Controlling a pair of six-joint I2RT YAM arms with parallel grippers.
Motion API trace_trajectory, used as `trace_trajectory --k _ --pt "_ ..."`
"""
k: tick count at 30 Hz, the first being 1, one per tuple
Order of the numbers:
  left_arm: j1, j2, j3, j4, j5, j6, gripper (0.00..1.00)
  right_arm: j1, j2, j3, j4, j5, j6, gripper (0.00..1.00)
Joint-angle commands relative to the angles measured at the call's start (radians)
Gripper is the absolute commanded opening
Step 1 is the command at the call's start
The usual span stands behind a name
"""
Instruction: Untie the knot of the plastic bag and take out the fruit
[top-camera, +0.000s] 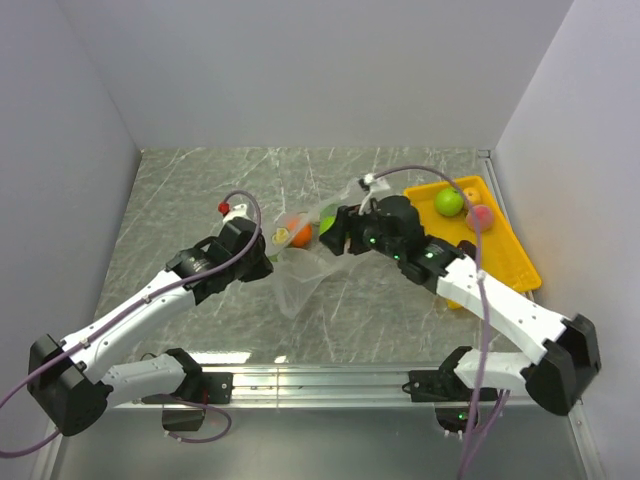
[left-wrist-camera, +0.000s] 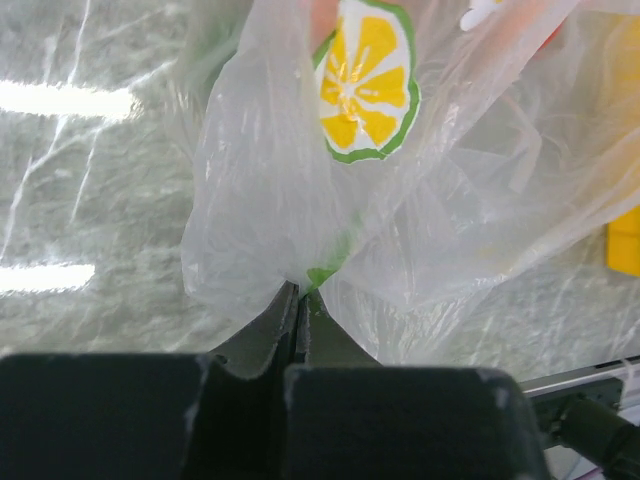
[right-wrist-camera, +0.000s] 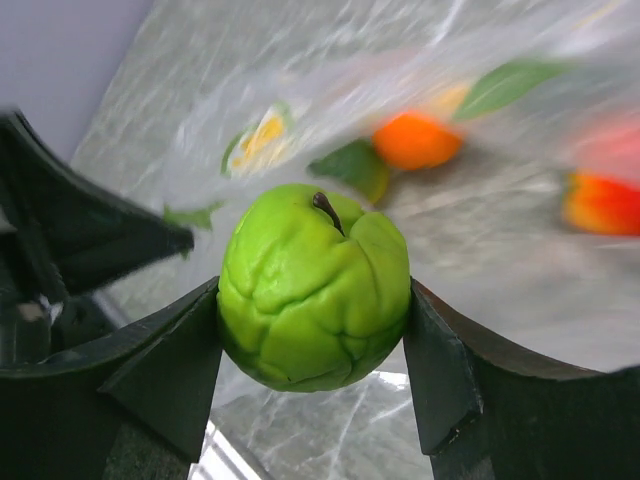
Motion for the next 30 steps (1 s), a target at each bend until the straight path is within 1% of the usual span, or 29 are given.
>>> trace_trajectory --k 1,2,3,6,7,10,11,13,14,16,17,20,21,23,24,26,27,28,30 --pt "-0.003 -0.016 -0.026 -0.012 -0.021 0.018 0.0 -0.043 -0.102 0.081 -0.125 0.195 -0.033 0.05" --pt "-0.003 -0.011 -0.024 -0.01 -0.012 0.021 0.01 -0.066 -0.119 0.091 -0.139 0.208 -0.031 0.05" --pt "-0.004 -0.002 -0.023 -0.008 -0.009 0.023 0.0 -0.121 -0.138 0.092 -0.15 0.222 -0.03 0.05" --pt "-0.003 0.006 -0.012 -0.008 -0.015 0.034 0.0 -0.221 -0.209 0.092 -0.194 0.247 -0.01 0.04" --pt "-0.004 0.006 -0.007 -0.013 -0.019 0.04 0.01 -0.274 -0.243 0.087 -0.207 0.291 -0.007 0.04" --pt "-0.004 -0.001 -0.006 -0.015 -0.033 0.054 0.01 -0.374 -0.281 0.058 -0.214 0.337 0.004 0.05" --pt "-0.003 -0.004 -0.003 -0.013 -0.033 0.058 0.0 -0.464 -0.284 0.04 -0.213 0.327 0.009 0.06" --pt "-0.003 -0.001 0.005 -0.008 -0.024 0.067 0.01 -0.57 -0.239 0.029 -0.233 0.287 0.027 0.07" --pt "-0.004 0.003 0.007 0.002 -0.018 0.07 0.01 -0.668 -0.216 0.026 -0.237 0.234 0.056 0.07" --pt "-0.003 0.009 0.013 0.013 -0.007 0.072 0.01 -0.753 -0.157 0.006 -0.231 0.213 0.1 0.07" --pt "-0.003 0.009 0.014 0.018 -0.003 0.07 0.01 -0.816 -0.137 -0.005 -0.218 0.186 0.143 0.09" --pt "-0.004 0.003 0.016 0.033 0.007 0.063 0.0 -0.874 -0.056 -0.031 -0.173 0.178 0.231 0.18" --pt "-0.003 0.001 0.013 0.036 0.008 0.061 0.0 -0.879 -0.035 -0.036 -0.158 0.178 0.242 0.25" --pt "-0.003 -0.002 0.013 0.036 0.011 0.063 0.01 -0.887 0.044 -0.025 -0.138 0.185 0.257 0.32" --pt "-0.003 -0.008 0.013 0.033 0.013 0.06 0.01 -0.893 0.073 -0.013 -0.145 0.217 0.262 0.44" --pt "-0.004 -0.014 0.01 0.031 0.02 0.057 0.01 -0.898 0.136 0.013 -0.159 0.253 0.274 0.63" --pt "-0.004 -0.019 0.008 0.031 0.024 0.051 0.01 -0.899 0.153 0.021 -0.165 0.288 0.28 0.8" --pt "-0.004 -0.02 0.007 0.031 0.025 0.047 0.01 -0.901 0.177 0.038 -0.179 0.3 0.285 0.86" --pt "-0.004 -0.031 -0.006 0.034 0.027 0.038 0.01 -0.901 0.196 0.059 -0.199 0.317 0.28 0.96"
